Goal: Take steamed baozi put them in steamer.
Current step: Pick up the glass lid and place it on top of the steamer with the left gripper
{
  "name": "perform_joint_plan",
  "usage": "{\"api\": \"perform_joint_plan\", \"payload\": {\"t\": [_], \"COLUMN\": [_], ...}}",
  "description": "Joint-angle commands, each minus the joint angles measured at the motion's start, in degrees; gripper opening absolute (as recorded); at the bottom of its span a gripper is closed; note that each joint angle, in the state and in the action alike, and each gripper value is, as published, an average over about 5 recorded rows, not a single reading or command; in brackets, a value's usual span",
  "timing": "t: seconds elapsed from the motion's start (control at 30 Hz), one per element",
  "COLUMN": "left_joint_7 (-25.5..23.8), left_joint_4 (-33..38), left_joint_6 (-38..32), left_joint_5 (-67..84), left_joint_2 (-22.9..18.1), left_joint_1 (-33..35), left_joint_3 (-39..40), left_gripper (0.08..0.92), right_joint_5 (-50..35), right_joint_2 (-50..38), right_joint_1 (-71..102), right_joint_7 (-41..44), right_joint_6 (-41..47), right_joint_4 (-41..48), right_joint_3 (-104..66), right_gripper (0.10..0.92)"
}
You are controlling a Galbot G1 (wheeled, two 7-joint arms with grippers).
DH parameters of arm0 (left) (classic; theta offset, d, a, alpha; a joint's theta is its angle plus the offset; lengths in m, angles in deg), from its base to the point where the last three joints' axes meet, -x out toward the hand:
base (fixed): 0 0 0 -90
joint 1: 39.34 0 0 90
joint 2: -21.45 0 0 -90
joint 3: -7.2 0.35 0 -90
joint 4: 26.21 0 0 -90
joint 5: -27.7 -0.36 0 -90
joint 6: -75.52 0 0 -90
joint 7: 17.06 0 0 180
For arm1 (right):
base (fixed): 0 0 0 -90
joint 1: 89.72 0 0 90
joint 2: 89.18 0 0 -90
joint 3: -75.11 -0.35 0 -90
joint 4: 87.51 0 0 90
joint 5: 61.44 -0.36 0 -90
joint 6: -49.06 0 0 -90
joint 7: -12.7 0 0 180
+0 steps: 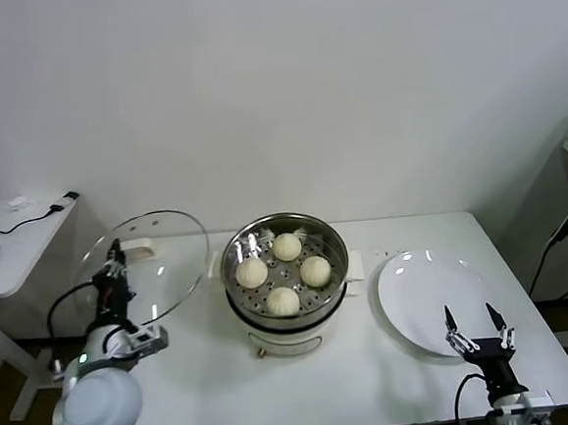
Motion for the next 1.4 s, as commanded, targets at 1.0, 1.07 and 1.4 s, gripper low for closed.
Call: {"api": "perform_joint_plan", "payload": {"t": [1.0, 1.07, 1.4], "left_joint_7": [-6.85, -6.6, -5.35], "left_joint_4": [-17.09, -18.02, -21.21], "left_joint_6": [11.98, 12.02, 12.28], "left_joint_5": [-29.56, -29.86, -30.08], "left_joint_2": [-28.92, -28.98, -28.62], "left_joint_1": [-13.7, -13.95, -15.24], "left_joint_3": [32.38, 32.19, 30.17], "left_gripper": [0.141, 0.141, 0.141], "right_joint_5": [-0.99, -1.13, -1.12], "right_joint_2": [1.44, 1.49, 1.67], "right_joint_1": [2.58, 2.51, 2.21], "right_joint_7": [-1.65, -1.69, -1.79], "right_joint_6": [-5.27, -5.61, -6.47], "right_joint_4": [1.93, 1.94, 2.18], "right_joint_3": [-1.3, -1.45, -2.04], "right_gripper": [0.823, 0.823, 0.823]}}
